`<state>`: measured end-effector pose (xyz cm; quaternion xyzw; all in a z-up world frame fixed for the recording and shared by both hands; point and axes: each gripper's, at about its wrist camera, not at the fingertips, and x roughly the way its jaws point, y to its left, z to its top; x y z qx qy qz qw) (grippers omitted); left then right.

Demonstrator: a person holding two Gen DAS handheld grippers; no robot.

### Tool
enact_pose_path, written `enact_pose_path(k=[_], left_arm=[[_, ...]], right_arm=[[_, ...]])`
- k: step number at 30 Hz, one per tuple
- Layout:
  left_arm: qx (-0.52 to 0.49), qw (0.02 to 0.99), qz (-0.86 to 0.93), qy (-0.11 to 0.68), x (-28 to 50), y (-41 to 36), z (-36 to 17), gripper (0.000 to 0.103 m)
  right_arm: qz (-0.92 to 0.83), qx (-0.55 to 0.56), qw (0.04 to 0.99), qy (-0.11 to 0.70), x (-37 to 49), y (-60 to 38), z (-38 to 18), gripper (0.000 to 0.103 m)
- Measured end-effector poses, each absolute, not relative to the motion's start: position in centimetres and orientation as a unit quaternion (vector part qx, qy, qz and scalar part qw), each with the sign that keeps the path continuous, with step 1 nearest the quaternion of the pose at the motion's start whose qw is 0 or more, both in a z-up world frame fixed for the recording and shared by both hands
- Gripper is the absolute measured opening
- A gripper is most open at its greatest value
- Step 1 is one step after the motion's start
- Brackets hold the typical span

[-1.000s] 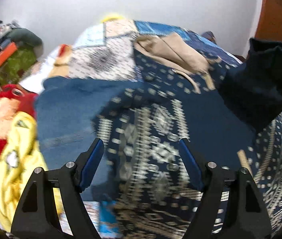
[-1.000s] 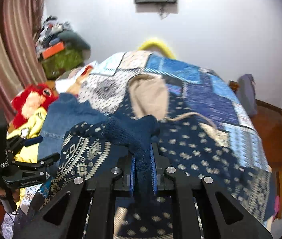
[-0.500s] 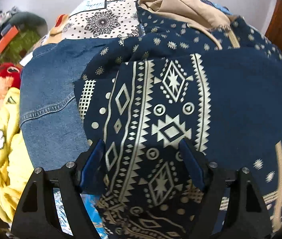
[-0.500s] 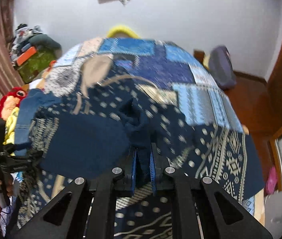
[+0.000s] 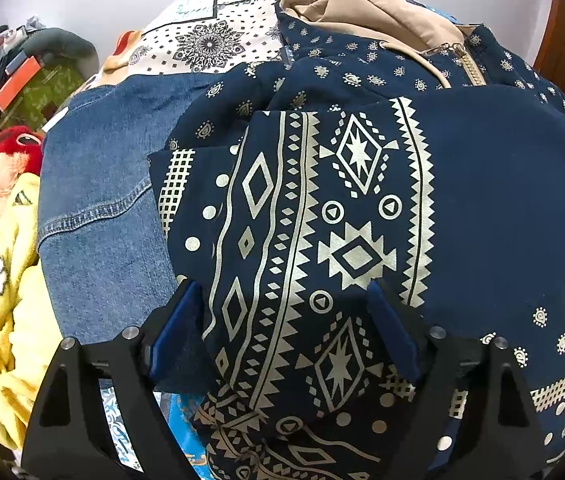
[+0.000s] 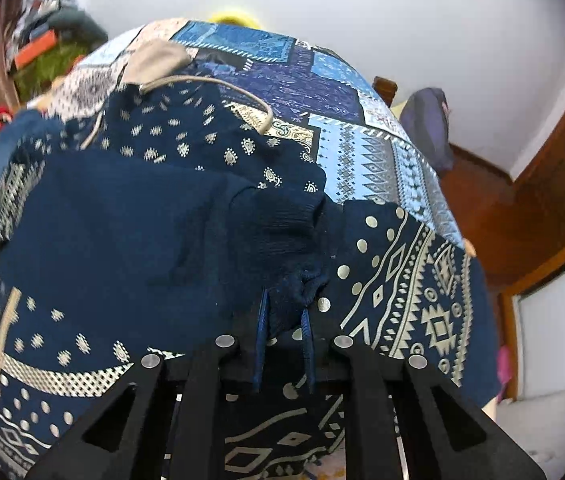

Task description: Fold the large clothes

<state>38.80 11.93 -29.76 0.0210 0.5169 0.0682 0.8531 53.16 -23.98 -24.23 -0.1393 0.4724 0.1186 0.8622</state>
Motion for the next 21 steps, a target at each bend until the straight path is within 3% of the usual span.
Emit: enact_pose_path(k=[1, 2, 3, 5, 13, 21], left_arm=[[0.021, 0.853, 0.070, 0.517, 38.8, 11.9, -29.9, 0.089], [0.022, 0.853, 0.072, 0.516, 38.8, 11.9, -29.9, 0.091], [0.022, 0.853, 0.072, 0.517, 38.9, 12.0, -30.0, 0.091], [0.016, 0.852, 0.071, 0.519, 38.9, 12.1, -30.0, 0.091], [0.026, 0.854, 0.061, 0.516, 38.5, 10.9, -27.4, 0.086], [0.046, 0.881, 0.002, 0.471, 40.1, 4.6, -22.7, 0.087]], right_arm=[[0.112, -0.143, 0.862, 0.474, 53.2, -24.0, -24.2, 0.015], [0.102, -0.147, 0.862, 0.475, 53.2, -24.0, -24.1, 0.026], [0.076, -0.162, 0.864, 0.471, 53.2, -24.1, -24.0, 0.053], [0.037, -0.180, 0.870, 0.457, 53.0, -24.7, -23.7, 0.090], [0.070, -0.131, 0.870, 0.471, 49.8, -28.5, -21.3, 0.090], [0.052, -0.070, 0.882, 0.464, 47.1, -35.1, -18.7, 0.090]])
